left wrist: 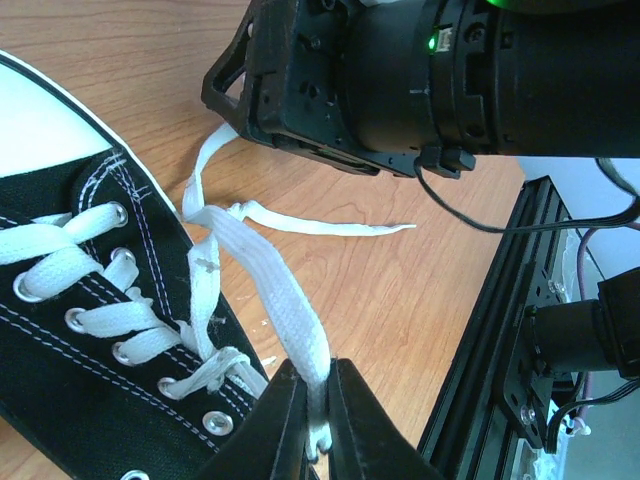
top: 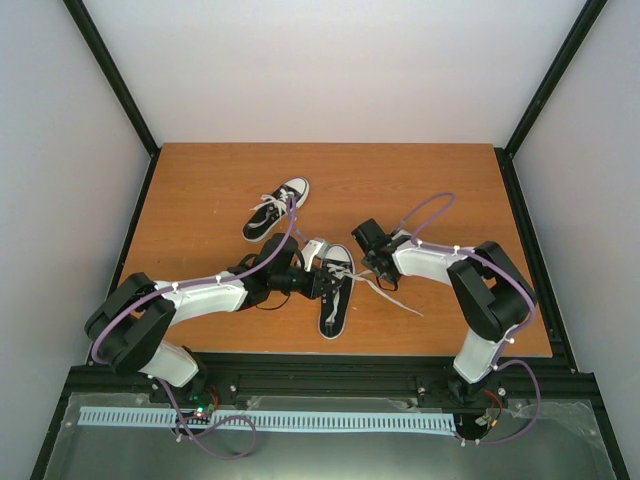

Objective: Tie the shoes
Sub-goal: Adjust the shoelace on the shoelace.

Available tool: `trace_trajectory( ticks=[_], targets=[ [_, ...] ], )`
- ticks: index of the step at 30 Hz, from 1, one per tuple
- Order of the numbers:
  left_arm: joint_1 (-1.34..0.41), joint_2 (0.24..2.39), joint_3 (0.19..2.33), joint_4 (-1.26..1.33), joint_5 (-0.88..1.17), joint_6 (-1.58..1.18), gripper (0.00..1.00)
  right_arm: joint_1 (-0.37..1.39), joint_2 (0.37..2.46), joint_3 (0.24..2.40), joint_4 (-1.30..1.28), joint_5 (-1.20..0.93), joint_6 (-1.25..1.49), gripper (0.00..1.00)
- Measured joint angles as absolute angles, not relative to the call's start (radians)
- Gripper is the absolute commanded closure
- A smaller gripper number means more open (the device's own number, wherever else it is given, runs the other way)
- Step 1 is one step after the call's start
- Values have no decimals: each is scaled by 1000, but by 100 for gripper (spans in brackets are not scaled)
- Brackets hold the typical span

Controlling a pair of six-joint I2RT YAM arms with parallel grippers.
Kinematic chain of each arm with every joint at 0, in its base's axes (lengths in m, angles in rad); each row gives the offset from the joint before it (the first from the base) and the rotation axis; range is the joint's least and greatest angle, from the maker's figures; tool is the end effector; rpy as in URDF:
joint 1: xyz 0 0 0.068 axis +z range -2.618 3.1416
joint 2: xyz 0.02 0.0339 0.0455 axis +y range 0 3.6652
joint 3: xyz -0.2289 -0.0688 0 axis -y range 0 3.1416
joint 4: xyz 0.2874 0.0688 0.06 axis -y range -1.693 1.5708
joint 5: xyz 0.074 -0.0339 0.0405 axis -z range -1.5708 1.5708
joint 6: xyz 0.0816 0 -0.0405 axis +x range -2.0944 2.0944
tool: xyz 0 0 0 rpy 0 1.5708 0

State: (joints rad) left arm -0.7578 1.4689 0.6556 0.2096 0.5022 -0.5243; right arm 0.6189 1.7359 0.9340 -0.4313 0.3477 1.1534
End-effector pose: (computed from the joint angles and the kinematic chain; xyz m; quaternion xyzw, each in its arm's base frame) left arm 0.2327 -0.2743 0.0910 0.2146 0.8383 -0.4456 0.2294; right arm 0.3016 0.1807 0.0323 0.2844 0.9288 0.0203 0.2367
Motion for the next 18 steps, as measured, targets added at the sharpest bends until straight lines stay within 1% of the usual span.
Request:
trace_trajectory(
  ticks=[2, 3, 4, 11, 15, 18],
  targets=[
    [-758, 1469, 656, 210, 503, -524, 93, 619, 1749, 941, -426, 355, 1154, 85],
    [-758, 1469, 656, 210, 503, -523, 93, 619, 1755, 944, -422, 358, 1150, 93],
    [-758, 1469, 656, 210, 503, -523, 93, 619, 1759, 946, -420, 360, 1145, 97],
    [-758, 1467, 649, 209, 489, -517, 85, 619, 1775, 960, -400, 360, 1098, 97],
    [-758, 1438, 640, 191, 456, -507, 68, 619, 1739, 960, -434, 365, 1074, 97],
    [-757, 1394, 636, 171, 423, -502, 49, 620, 1636, 968, -466, 385, 1042, 97]
  ],
)
